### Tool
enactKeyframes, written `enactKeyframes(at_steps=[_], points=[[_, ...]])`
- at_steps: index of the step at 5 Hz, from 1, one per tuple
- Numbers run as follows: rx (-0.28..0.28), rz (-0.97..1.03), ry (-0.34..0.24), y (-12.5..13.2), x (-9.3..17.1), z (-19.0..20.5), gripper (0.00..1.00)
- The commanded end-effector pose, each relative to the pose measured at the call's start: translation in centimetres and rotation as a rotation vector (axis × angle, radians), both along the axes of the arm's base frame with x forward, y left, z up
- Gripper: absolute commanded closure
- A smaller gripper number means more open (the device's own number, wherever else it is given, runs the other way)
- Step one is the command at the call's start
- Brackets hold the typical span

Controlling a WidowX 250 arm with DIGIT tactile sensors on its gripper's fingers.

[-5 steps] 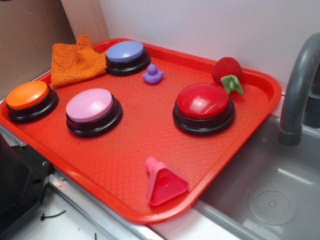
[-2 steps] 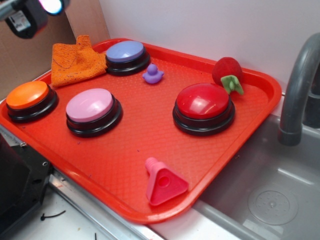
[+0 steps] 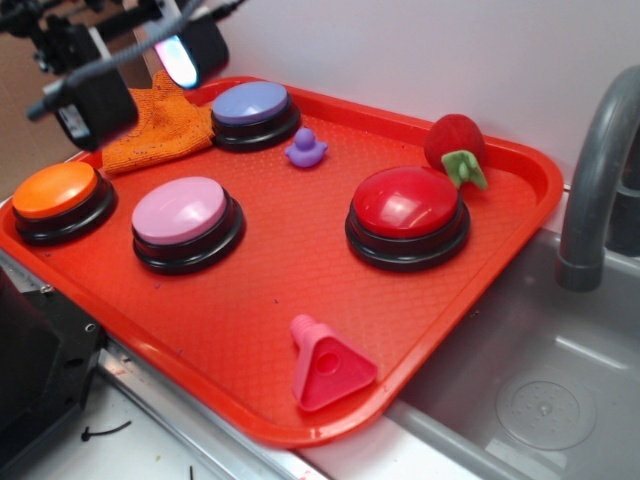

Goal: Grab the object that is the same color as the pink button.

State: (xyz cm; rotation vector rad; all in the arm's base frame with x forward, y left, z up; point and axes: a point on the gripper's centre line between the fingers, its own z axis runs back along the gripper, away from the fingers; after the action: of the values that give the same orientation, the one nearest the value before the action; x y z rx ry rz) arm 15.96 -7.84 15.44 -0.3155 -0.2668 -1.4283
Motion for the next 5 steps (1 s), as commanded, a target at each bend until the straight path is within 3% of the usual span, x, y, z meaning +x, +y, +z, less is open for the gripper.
enactKeyframes(at_steps=[1,3,5], points=[[0.049,-0.240,-0.065,-2.6,0.2,-4.8,0.00],[0.169,-0.257,-0.071,-5.5,1.1,-9.9,0.00],[0.261,-0.324,-0.070,-7.4,-0.1,-13.3,0.00]])
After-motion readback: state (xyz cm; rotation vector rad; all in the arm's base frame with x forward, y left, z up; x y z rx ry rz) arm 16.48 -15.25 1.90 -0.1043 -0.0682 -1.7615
